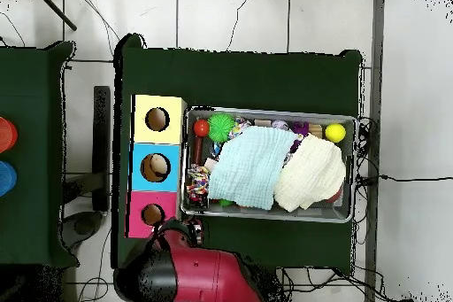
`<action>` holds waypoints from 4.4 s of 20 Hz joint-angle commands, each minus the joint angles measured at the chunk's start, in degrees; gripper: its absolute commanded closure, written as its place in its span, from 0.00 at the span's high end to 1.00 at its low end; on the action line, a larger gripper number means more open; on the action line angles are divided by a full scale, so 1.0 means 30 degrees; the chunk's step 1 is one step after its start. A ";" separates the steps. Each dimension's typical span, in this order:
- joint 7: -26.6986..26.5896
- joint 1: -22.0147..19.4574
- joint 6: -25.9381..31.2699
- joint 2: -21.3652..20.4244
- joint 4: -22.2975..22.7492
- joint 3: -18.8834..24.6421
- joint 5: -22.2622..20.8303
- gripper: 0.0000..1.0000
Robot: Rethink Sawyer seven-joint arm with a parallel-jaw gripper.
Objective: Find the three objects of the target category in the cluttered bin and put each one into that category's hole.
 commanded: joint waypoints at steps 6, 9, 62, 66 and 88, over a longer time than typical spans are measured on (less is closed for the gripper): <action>0.4390 0.0098 0.0586 0.0173 -0.2366 -0.0757 0.1147 1.00; 0.2974 -0.0554 0.0868 -0.0002 -0.3280 -0.0478 0.0487 1.00; 0.2948 -0.6316 0.1714 0.1863 -0.5026 0.0355 -0.0417 1.00; 0.3845 -0.5616 0.1713 0.1670 -0.4948 -0.0734 -0.0001 1.00; 0.3025 -0.7319 -0.1169 0.3197 -0.4249 0.0615 0.1437 1.00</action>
